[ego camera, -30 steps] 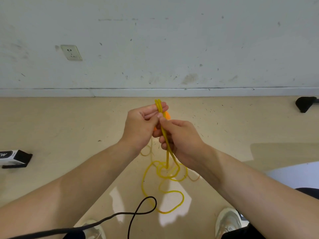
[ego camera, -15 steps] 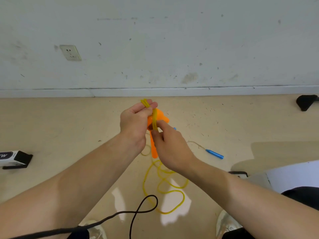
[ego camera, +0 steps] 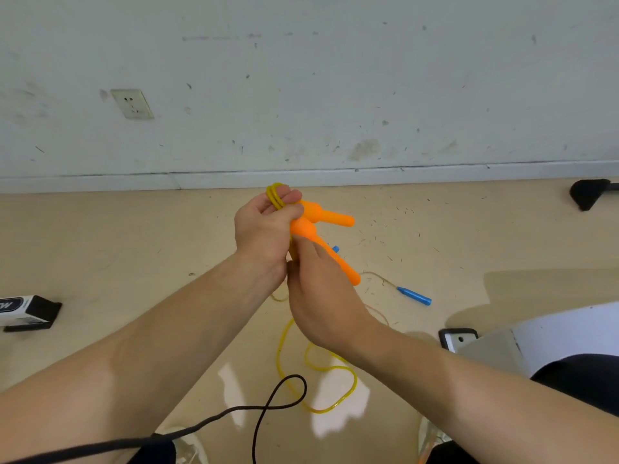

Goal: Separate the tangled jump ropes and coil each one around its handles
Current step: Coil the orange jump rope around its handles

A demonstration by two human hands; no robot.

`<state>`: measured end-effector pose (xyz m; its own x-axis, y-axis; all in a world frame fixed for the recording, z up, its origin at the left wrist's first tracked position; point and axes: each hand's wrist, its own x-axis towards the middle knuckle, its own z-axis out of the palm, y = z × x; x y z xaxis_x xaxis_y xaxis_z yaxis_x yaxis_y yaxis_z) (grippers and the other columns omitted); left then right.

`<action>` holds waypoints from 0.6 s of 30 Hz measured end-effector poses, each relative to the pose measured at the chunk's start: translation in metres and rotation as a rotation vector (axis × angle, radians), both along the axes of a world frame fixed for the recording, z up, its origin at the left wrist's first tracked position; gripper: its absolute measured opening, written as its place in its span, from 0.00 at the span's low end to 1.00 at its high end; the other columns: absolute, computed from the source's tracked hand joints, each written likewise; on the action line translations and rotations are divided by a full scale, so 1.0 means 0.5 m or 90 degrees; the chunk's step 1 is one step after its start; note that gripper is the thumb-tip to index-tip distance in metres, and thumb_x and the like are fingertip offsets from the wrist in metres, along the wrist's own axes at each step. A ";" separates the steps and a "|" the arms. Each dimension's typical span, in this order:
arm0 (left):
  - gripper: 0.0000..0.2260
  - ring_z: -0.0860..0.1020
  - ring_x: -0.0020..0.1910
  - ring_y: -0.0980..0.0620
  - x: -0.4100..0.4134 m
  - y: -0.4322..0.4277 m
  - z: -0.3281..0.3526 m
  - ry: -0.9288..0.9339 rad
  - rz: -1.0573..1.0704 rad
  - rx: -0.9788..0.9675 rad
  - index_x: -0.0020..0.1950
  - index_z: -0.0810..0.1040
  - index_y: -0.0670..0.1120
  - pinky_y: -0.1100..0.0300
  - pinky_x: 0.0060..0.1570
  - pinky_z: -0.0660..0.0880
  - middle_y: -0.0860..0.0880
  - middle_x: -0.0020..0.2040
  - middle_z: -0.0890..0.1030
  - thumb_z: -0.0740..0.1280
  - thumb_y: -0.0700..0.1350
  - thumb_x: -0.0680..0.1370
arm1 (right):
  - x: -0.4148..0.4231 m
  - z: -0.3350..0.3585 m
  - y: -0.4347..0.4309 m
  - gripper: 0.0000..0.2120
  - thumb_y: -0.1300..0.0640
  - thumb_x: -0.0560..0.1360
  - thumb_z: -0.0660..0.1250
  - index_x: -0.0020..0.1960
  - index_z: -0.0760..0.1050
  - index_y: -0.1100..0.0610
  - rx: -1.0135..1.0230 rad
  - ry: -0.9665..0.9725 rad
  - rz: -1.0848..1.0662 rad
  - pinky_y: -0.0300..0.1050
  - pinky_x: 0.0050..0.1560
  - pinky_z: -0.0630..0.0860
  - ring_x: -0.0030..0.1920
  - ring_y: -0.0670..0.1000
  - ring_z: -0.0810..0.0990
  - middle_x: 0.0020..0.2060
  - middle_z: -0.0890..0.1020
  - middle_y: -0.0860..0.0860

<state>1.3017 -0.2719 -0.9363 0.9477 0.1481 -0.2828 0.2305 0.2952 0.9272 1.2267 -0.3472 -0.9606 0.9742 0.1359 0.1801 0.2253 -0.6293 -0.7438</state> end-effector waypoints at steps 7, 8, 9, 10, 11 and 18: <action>0.09 0.82 0.37 0.53 0.030 0.030 0.014 0.024 -0.007 -0.082 0.52 0.78 0.43 0.58 0.33 0.78 0.49 0.47 0.84 0.67 0.30 0.76 | 0.005 -0.018 -0.033 0.12 0.50 0.84 0.57 0.46 0.73 0.54 0.068 0.121 -0.029 0.45 0.35 0.65 0.33 0.45 0.73 0.33 0.75 0.46; 0.09 0.82 0.35 0.54 0.036 0.039 0.020 0.031 -0.010 -0.086 0.51 0.78 0.43 0.59 0.31 0.78 0.50 0.46 0.84 0.67 0.31 0.76 | 0.012 -0.021 -0.042 0.14 0.48 0.83 0.58 0.45 0.75 0.55 0.088 0.148 -0.031 0.44 0.34 0.66 0.32 0.44 0.72 0.32 0.75 0.46; 0.08 0.82 0.33 0.54 0.041 0.049 0.025 0.041 -0.018 -0.085 0.51 0.79 0.44 0.60 0.31 0.78 0.50 0.45 0.84 0.67 0.32 0.77 | 0.018 -0.024 -0.053 0.15 0.47 0.83 0.59 0.44 0.77 0.55 0.106 0.170 -0.034 0.44 0.35 0.69 0.32 0.43 0.72 0.32 0.76 0.47; 0.07 0.81 0.33 0.54 0.046 0.061 0.027 0.052 -0.036 -0.081 0.50 0.80 0.44 0.60 0.31 0.78 0.50 0.46 0.83 0.67 0.33 0.77 | 0.024 -0.027 -0.065 0.17 0.45 0.82 0.60 0.43 0.78 0.54 0.120 0.192 -0.037 0.45 0.38 0.72 0.33 0.43 0.73 0.33 0.77 0.50; 0.06 0.81 0.35 0.52 0.051 0.074 0.026 0.061 -0.063 -0.079 0.49 0.80 0.44 0.60 0.31 0.78 0.49 0.47 0.82 0.67 0.35 0.78 | 0.029 -0.030 -0.076 0.17 0.44 0.82 0.60 0.43 0.79 0.53 0.133 0.218 -0.032 0.48 0.42 0.74 0.35 0.45 0.75 0.34 0.78 0.53; 0.06 0.80 0.57 0.42 0.046 0.130 0.046 -0.001 -0.369 -0.123 0.50 0.77 0.45 0.55 0.59 0.78 0.42 0.57 0.79 0.61 0.38 0.78 | 0.069 -0.022 -0.150 0.20 0.55 0.83 0.55 0.45 0.82 0.61 0.483 0.468 0.080 0.43 0.37 0.66 0.34 0.50 0.71 0.32 0.76 0.52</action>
